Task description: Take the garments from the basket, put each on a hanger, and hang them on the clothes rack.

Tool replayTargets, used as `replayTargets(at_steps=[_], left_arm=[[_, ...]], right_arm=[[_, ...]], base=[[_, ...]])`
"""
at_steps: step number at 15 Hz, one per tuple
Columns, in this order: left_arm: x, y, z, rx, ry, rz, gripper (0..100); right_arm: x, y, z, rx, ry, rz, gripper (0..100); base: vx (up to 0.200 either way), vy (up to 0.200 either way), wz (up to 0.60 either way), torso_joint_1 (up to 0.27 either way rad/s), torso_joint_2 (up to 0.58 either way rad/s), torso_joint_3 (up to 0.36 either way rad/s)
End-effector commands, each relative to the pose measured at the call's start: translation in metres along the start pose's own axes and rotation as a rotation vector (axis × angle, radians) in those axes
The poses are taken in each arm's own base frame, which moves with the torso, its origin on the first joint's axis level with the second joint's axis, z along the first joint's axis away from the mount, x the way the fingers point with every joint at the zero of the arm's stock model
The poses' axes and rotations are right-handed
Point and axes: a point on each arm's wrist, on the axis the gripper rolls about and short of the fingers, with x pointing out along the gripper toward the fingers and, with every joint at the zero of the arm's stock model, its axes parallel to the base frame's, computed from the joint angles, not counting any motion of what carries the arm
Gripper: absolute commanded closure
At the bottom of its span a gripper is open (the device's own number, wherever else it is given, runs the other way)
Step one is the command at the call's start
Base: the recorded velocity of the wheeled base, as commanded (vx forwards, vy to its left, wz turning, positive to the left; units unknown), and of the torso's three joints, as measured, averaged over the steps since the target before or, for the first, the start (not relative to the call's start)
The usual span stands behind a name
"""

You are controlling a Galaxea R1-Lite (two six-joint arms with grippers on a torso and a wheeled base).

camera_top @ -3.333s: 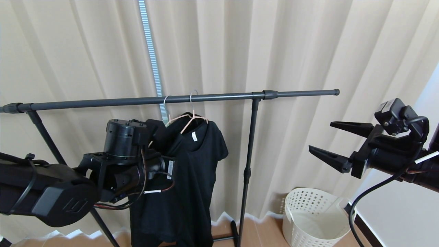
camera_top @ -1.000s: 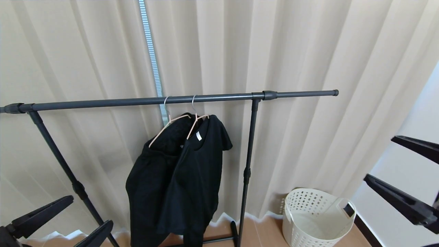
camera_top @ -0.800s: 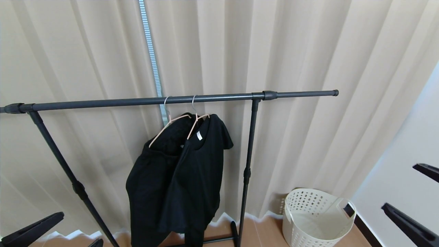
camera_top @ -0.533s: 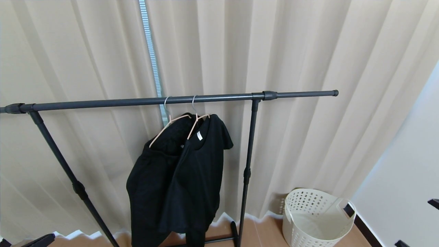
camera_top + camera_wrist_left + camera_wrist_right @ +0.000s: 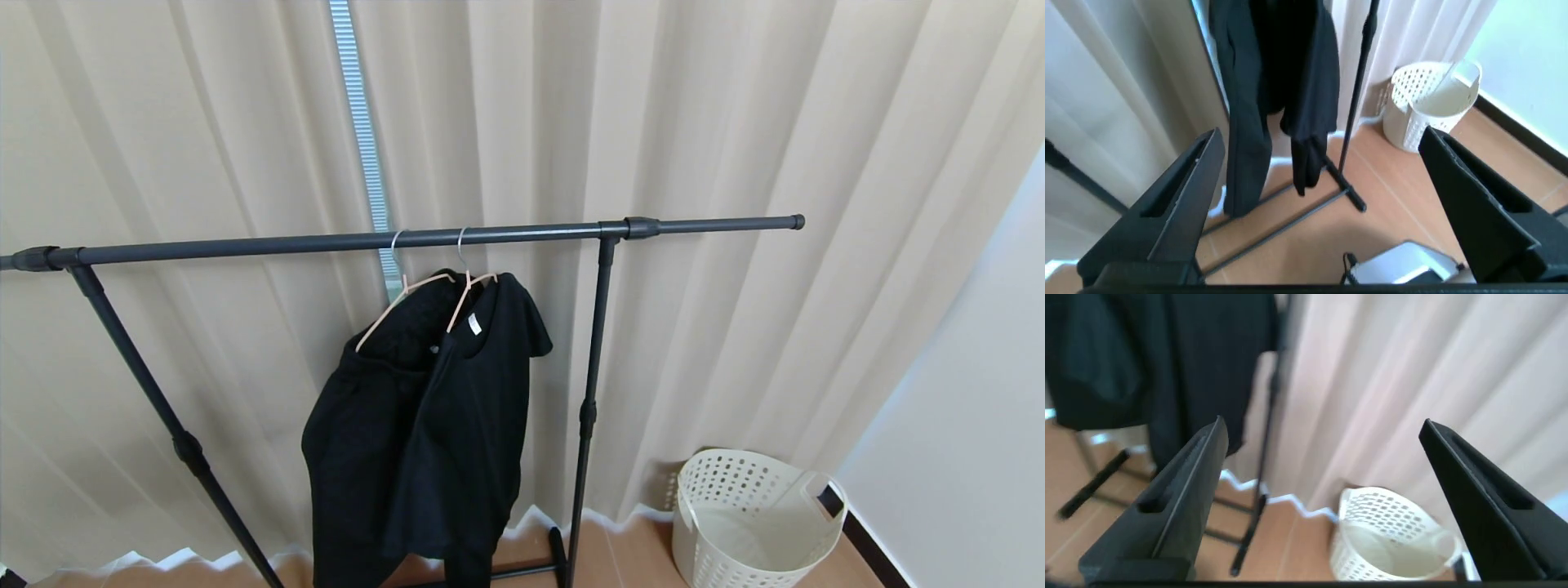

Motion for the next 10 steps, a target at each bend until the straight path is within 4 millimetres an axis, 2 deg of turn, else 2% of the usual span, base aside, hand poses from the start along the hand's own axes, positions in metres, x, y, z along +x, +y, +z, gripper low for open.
replayTargets(at_steps=[1,7,10], left_arm=[[-0.0032,0.0014,-0.002,-0.008,-0.021,0.075,0],[-0.0036,0.0032,-0.0024,-0.046,-0.001,0.281,0],[-0.0081,0.0035,-0.0033,-0.008,-0.02,0.438,0]], right_arm=[[-0.003,0.0006,-0.001,0.006,-0.03,-0.027,0],[-0.0029,0.0005,-0.0009,0.023,-0.029,-0.035,0],[-0.0029,0.0004,-0.0009,0.043,-0.029,-0.04,0]], base=[[0.0,0.0,0.0,0.0,0.0,0.0],[0.0,0.0,0.0,0.0,0.0,0.0],[0.0,0.0,0.0,0.0,0.0,0.0]])
